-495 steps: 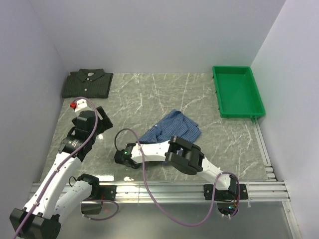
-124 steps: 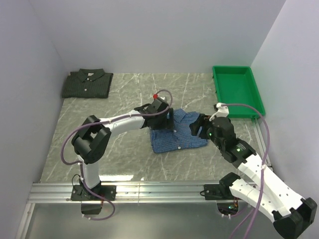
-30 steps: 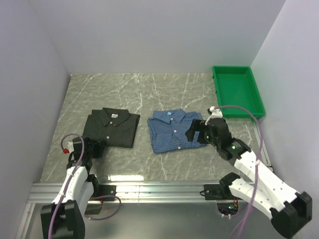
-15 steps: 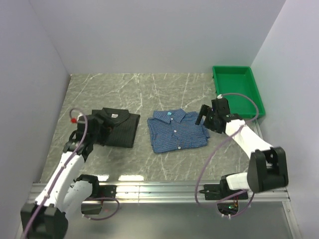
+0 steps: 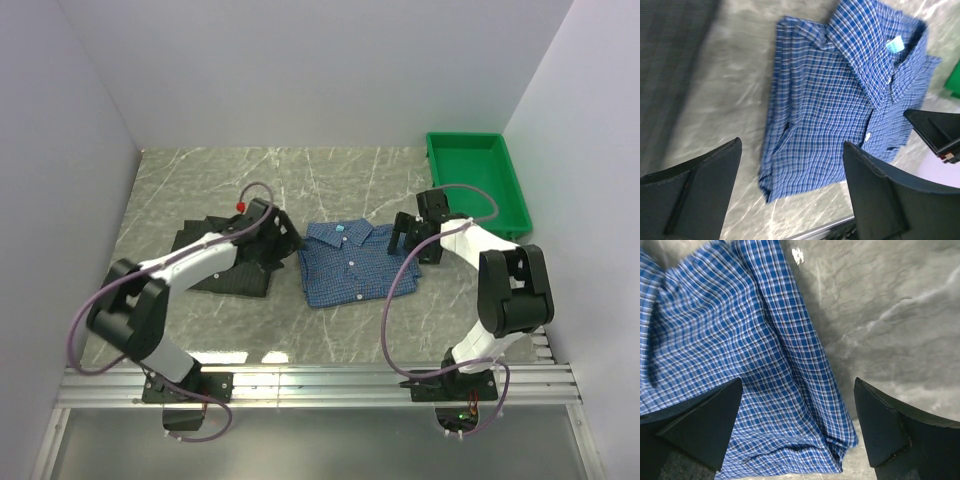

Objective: Fold and stack the long sleeve shirts
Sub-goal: Neatly place the folded shirt to the corner

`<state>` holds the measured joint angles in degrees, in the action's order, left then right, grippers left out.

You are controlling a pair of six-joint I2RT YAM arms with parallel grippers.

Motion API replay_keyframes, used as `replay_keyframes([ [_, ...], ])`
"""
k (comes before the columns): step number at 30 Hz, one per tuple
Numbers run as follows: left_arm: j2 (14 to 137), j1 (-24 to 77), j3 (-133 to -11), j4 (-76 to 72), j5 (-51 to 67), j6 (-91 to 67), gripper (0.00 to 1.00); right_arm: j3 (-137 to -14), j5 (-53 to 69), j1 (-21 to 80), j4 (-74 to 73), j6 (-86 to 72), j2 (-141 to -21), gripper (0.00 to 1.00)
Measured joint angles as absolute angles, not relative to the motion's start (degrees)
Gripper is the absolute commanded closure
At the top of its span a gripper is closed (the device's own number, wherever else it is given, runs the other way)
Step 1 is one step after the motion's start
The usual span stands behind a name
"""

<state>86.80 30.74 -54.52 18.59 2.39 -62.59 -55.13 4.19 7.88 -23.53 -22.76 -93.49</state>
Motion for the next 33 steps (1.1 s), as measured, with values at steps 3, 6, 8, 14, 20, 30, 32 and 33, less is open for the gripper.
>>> replay_keyframes([
  [3,92.0,32.6,-57.7,18.2,2.6,-62.0,0.15,-55.1,5.3,7.9,-23.5,-22.3,-94.9,0.03],
  [6,96.8,34.6,-60.1,18.0,2.9,-61.7,0.17,-55.4,6.0,7.9,-23.5,-21.8,-95.7,0.05],
  [8,99.2,35.8,-60.6,17.8,2.9,-61.7,0.19,-55.5,6.2,7.9,-23.6,-21.5,-95.9,0.07],
  [14,102.1,37.2,-61.3,17.8,2.7,-61.8,0.26,-55.6,6.3,8.3,-23.6,-21.0,-96.0,0.15],
  [20,102.4,37.2,-61.1,18.3,1.8,-61.7,0.53,-55.6,6.3,10.3,-23.7,-20.0,-96.2,0.25],
  [30,103.4,37.2,-61.3,18.8,0.1,-59.1,1.0,-55.5,8.4,12.1,-23.6,-18.6,-96.9,0.74],
  [32,103.6,37.3,-61.7,18.9,-0.1,-57.8,0.99,-55.4,9.2,12.3,-23.6,-18.4,-96.9,0.83],
  [33,103.7,37.3,-62.0,19.0,-0.3,-57.0,1.0,-55.3,9.6,12.3,-23.6,-18.4,-96.9,0.89],
])
